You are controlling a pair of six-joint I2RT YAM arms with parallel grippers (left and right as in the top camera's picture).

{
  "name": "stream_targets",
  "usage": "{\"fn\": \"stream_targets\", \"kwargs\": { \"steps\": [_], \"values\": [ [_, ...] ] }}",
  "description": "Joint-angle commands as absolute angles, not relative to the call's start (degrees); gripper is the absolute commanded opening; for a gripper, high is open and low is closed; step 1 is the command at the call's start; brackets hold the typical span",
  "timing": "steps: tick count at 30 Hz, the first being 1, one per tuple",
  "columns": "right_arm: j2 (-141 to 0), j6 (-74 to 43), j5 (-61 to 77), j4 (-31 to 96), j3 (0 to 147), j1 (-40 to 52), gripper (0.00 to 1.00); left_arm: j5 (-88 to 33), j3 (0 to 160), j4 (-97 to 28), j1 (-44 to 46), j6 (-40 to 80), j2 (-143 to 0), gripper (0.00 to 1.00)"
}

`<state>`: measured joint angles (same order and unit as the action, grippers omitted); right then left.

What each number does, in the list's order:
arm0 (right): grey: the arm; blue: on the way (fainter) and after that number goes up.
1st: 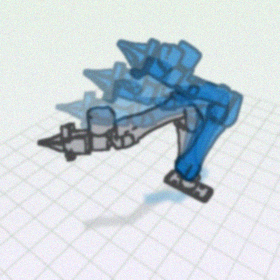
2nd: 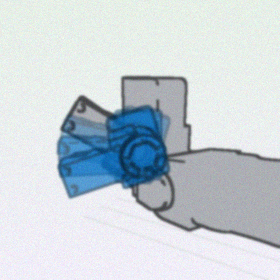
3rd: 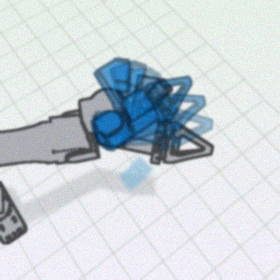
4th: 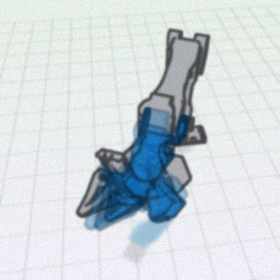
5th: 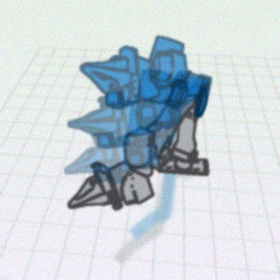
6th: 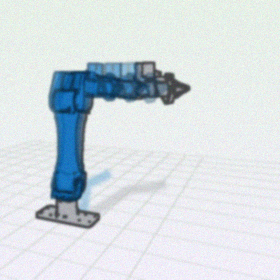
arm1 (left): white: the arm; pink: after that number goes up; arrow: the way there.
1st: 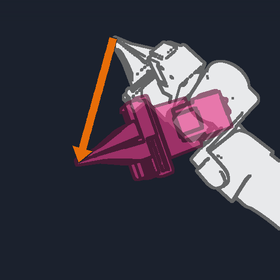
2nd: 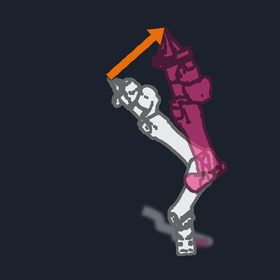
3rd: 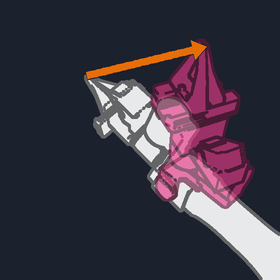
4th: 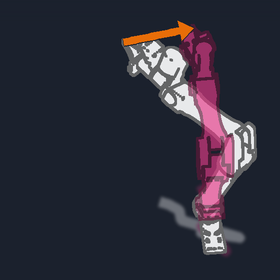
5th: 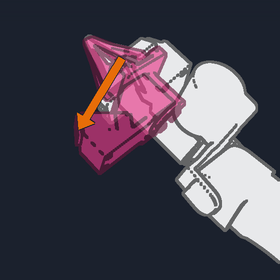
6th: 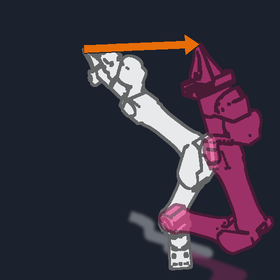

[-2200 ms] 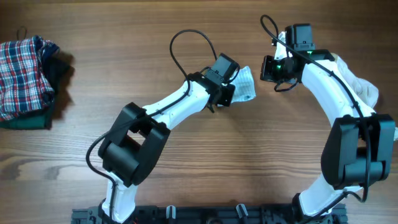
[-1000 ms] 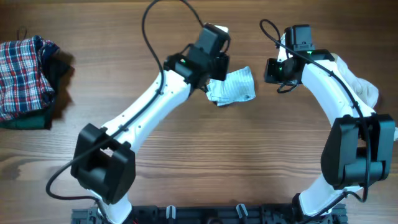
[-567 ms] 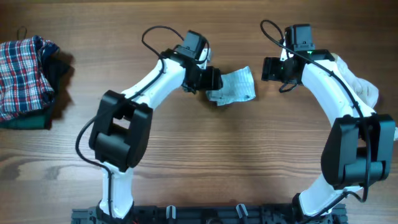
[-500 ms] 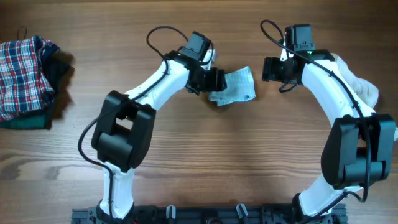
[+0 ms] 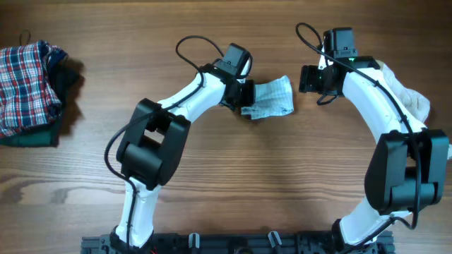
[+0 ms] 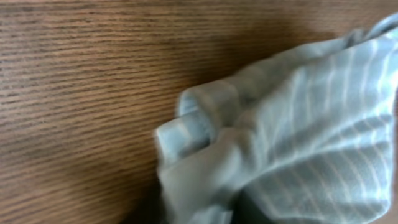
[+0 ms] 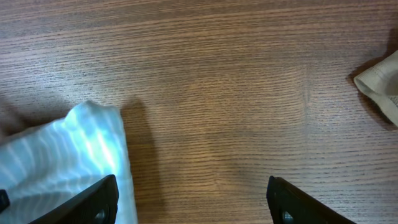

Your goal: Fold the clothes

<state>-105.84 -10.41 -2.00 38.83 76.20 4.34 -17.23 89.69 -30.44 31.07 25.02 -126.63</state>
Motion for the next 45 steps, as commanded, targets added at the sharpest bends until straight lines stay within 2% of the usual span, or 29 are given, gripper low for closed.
{"fn": "stream_targets", "kwargs": {
  "steps": [1,4,8,10,11,12,13,14,19,28,30,31,33,34,40,42,45],
  "values": [
    [-106.74,-10.46,-2.96,39.29,75.61,4.21,0.76,-16.6,88.99,-30.94,32.58,25.93,-130.19,0.17],
    [-106.74,-10.46,-2.96,39.7,75.61,4.21,0.76,-16.45,89.08,-30.98,32.49,25.71,-130.06,0.04],
    [-106.74,-10.28,-1.67,39.7,75.61,4.21,0.76,-16.14,89.97,-33.8,30.68,25.69,-129.82,0.04],
    [-106.74,-6.35,4.86,39.62,75.61,4.21,0.69,-16.01,90.04,-34.28,29.74,24.49,-129.75,0.04],
    [-106.74,-3.77,8.25,39.62,75.61,4.21,0.61,-16.01,90.04,-34.35,29.45,24.21,-129.73,0.04],
    [-106.74,-1.74,11.27,39.66,75.61,4.21,0.47,-16.03,90.04,-34.33,29.32,24.23,-129.73,0.04],
    [-106.74,-1.28,12.99,39.66,75.61,4.21,0.11,-16.03,90.04,-34.33,29.34,24.21,-129.73,0.04],
    [-106.8,-1.23,13.08,39.66,75.61,4.21,0.04,-16.01,90.04,-34.28,29.39,24.21,-129.73,0.04],
    [-109.43,10.59,26.94,39.94,75.59,4.64,0.04,-16.01,90.04,-34.09,29.39,24.23,-129.73,0.09],
    [-123.0,11.81,23.86,39.24,75.44,6.96,0.04,-16.49,90.04,-34.02,29.39,24.23,-129.73,0.1],
    [-123.39,11.79,23.9,39.24,75.44,6.96,0.04,-19.7,90.04,-32.97,29.39,24.25,-129.73,0.2],
    [-123.39,11.79,24.03,39.24,75.44,6.96,0.04,-21.39,90.04,-32.38,29.39,24.23,-129.73,0.28],
    [-123.39,11.79,24.03,39.24,75.44,6.96,0.04,-26.0,90.04,-30.59,29.36,24.23,-129.73,0.56],
    [-123.39,11.51,24.03,39.24,75.44,6.96,0.04,-27.7,90.04,-30.35,29.39,24.23,-129.73,0.59],
    [-123.39,10.98,24.03,39.07,75.44,6.96,0.04,-29.58,90.02,-29.71,31.44,24.18,-129.75,0.46],
    [-123.39,10.35,24.03,38.83,75.44,6.96,0.04,-29.52,90.02,-29.08,32.36,21.37,-129.75,0.31],
    [-123.39,10.33,24.05,38.83,75.44,6.96,0.04,-29.32,90.02,-29.06,32.29,19.51,-129.75,0.04]
  ]
}}
